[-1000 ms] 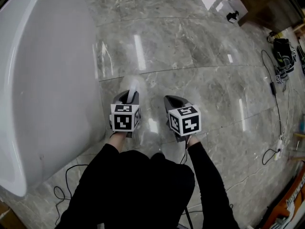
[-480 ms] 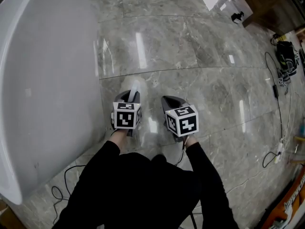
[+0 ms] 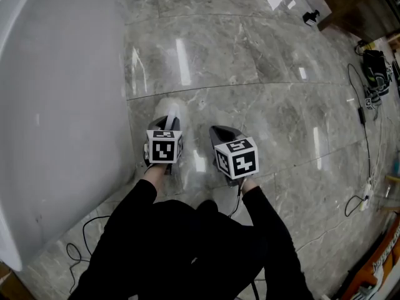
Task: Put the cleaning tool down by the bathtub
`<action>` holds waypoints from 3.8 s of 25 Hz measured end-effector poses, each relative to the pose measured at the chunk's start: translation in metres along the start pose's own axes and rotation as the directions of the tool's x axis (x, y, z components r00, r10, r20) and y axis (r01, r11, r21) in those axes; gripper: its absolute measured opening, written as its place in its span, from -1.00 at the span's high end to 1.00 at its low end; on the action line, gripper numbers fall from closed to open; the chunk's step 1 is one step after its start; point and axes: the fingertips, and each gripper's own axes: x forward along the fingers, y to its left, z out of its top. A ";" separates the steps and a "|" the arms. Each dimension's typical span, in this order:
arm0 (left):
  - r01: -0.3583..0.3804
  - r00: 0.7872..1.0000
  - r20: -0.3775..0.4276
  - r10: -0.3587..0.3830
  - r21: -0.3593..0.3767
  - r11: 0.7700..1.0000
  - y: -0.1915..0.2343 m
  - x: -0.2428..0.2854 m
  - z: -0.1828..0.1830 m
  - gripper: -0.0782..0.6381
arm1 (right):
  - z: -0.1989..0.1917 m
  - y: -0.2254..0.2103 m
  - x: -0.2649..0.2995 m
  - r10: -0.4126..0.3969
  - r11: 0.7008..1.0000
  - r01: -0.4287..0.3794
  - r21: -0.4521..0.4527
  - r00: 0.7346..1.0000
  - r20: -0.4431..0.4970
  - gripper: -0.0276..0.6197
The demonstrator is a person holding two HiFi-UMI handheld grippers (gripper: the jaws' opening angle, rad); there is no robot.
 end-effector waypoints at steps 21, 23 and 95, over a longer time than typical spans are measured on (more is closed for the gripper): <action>-0.018 1.000 -0.019 0.018 -0.017 1.000 0.012 0.019 -0.012 0.50 | -0.019 0.001 0.008 -0.002 1.000 0.003 0.027 0.999 -0.050 0.91; -0.015 1.000 -0.015 0.015 -0.018 1.000 0.012 0.018 -0.010 0.50 | -0.018 0.002 0.009 -0.002 1.000 0.003 0.024 0.999 -0.051 0.91; 0.158 0.983 0.093 -0.160 0.023 0.987 -0.015 -0.097 0.020 0.76 | -0.001 0.022 -0.017 -0.029 0.996 0.030 -0.081 1.000 0.012 0.91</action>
